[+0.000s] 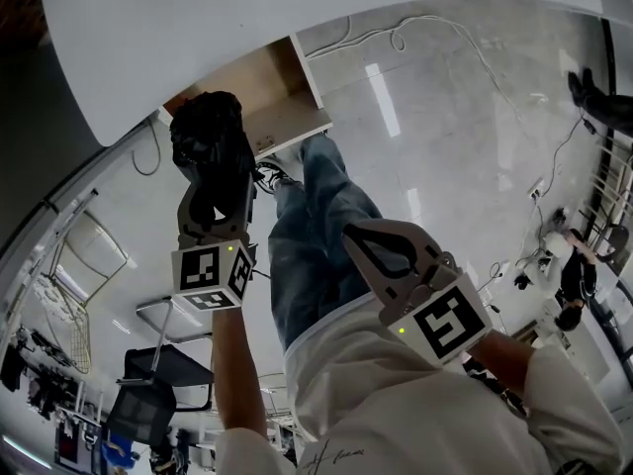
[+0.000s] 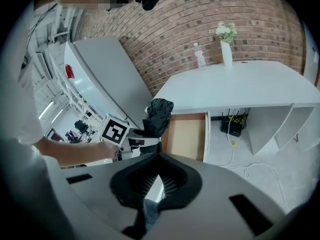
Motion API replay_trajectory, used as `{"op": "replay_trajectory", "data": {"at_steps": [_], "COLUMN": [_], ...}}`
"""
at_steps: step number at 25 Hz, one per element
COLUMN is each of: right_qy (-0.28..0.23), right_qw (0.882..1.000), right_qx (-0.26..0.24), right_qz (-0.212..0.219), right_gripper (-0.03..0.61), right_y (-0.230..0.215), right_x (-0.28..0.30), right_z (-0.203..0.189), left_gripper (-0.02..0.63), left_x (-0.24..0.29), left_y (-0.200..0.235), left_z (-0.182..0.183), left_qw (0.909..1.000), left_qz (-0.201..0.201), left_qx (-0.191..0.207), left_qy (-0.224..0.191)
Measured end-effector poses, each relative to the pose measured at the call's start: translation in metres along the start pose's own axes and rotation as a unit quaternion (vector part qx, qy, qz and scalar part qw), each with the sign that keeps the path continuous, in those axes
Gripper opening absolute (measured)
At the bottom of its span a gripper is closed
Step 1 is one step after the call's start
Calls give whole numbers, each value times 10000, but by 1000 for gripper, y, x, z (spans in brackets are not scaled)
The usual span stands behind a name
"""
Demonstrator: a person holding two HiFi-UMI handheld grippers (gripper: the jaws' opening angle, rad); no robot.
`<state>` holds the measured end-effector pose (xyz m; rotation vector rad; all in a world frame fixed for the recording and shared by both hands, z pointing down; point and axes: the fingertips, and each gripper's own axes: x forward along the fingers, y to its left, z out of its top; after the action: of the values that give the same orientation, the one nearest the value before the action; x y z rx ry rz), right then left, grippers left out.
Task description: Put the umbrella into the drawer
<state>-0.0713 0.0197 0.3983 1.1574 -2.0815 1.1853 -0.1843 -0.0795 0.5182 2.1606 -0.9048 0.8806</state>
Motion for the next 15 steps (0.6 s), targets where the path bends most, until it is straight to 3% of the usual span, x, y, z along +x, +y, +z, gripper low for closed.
{"op": "replay_trajectory", "data": {"at_steps": [15], "right_qy": [-141], "right_qw": [9991], "right_qx": [-368], "right_qz": [139], "right_gripper": [9], "right_y": [-1], "right_x": [19], "right_z": [18], "left_gripper": [250], "left_x": [14], "left_y": [11], "left_z": [-9], "left_qw": [9995], "left_qz": [-58], "left_qx": [199], "left_qy": [253]}}
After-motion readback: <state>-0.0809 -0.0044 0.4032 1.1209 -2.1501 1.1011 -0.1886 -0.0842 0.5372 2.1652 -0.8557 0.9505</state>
